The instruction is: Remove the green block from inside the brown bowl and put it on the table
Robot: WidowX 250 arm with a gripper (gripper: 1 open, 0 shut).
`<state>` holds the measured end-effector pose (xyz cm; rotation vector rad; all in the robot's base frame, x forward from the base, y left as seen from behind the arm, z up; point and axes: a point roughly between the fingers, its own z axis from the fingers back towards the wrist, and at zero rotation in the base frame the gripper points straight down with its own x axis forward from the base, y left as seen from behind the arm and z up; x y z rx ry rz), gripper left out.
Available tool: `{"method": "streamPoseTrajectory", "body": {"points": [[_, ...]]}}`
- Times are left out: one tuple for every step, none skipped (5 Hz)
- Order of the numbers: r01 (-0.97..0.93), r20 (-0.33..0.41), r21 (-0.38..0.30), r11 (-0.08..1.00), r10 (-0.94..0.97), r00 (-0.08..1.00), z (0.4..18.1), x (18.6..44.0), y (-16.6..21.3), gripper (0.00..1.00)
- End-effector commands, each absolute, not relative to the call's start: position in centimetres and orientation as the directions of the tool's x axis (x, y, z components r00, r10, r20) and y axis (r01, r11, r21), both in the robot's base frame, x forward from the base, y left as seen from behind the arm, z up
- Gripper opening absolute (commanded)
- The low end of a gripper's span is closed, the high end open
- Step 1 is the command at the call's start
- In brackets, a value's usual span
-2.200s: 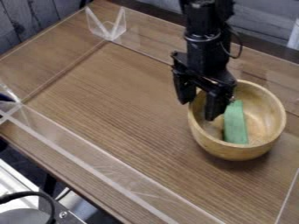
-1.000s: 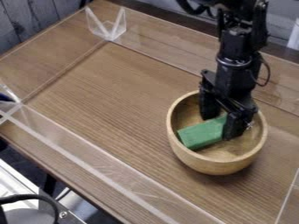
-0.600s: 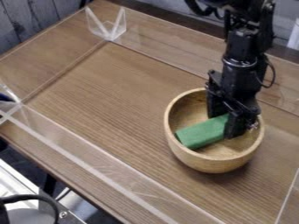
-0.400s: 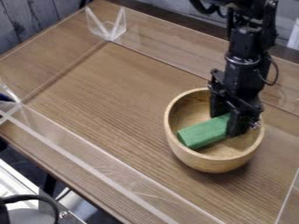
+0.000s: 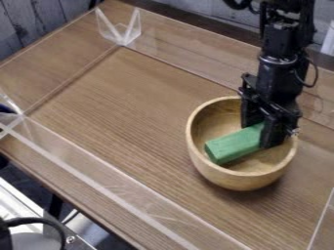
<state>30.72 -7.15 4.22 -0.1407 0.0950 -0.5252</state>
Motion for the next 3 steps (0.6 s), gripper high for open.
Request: {"method": "streamPoseTrajectory", "body": {"points": [[0.499,0.015,-0.133,0.856,-0.502,0.865,5.50,31.96,-6.94,0.00],[0.501,0.039,-0.145,0.853,-0.501,0.865,5.27,31.78,-6.84,0.00],[0.503,0.068,-0.156,0.850,-0.499,0.864,5.16,31.59,-6.68,0.00]]}}
